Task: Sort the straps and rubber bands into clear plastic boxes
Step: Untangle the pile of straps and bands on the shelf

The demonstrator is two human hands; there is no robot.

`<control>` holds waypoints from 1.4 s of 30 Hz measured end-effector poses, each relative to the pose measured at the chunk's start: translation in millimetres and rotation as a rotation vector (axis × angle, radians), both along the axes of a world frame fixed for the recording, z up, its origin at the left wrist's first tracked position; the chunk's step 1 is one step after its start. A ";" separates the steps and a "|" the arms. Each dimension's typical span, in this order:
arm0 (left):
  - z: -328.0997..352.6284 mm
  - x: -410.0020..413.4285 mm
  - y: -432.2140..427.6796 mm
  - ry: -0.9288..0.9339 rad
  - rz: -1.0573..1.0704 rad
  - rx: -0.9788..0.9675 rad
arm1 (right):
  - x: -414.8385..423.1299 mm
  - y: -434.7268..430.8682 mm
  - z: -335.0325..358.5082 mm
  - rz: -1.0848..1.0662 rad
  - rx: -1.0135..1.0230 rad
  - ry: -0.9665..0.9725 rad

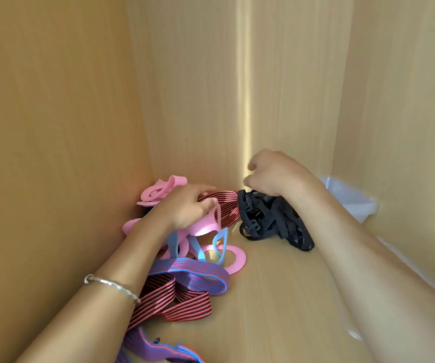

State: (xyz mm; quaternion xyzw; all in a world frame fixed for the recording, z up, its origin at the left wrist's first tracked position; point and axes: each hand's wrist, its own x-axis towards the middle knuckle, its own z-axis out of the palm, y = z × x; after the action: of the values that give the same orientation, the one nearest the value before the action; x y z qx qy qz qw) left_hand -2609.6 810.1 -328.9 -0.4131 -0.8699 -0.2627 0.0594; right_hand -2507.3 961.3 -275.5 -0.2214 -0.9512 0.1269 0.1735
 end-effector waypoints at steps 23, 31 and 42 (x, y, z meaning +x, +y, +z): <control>50.8 51.9 12.2 -0.178 -0.221 0.887 | -27.8 -24.5 -25.7 0.384 -0.596 0.435; 8.8 16.0 10.3 -0.053 -0.135 0.469 | -18.6 -39.2 -7.0 0.523 -0.930 0.773; 20.8 -3.9 -4.4 0.011 0.231 0.106 | 26.7 -17.2 47.8 0.812 -1.326 1.287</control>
State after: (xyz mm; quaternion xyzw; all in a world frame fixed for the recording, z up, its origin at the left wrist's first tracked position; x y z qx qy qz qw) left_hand -2613.5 805.6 -308.1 -0.3078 -0.8964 -0.2973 0.1158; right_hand -2480.6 944.1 -227.7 0.1780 -0.4177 0.7751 0.4393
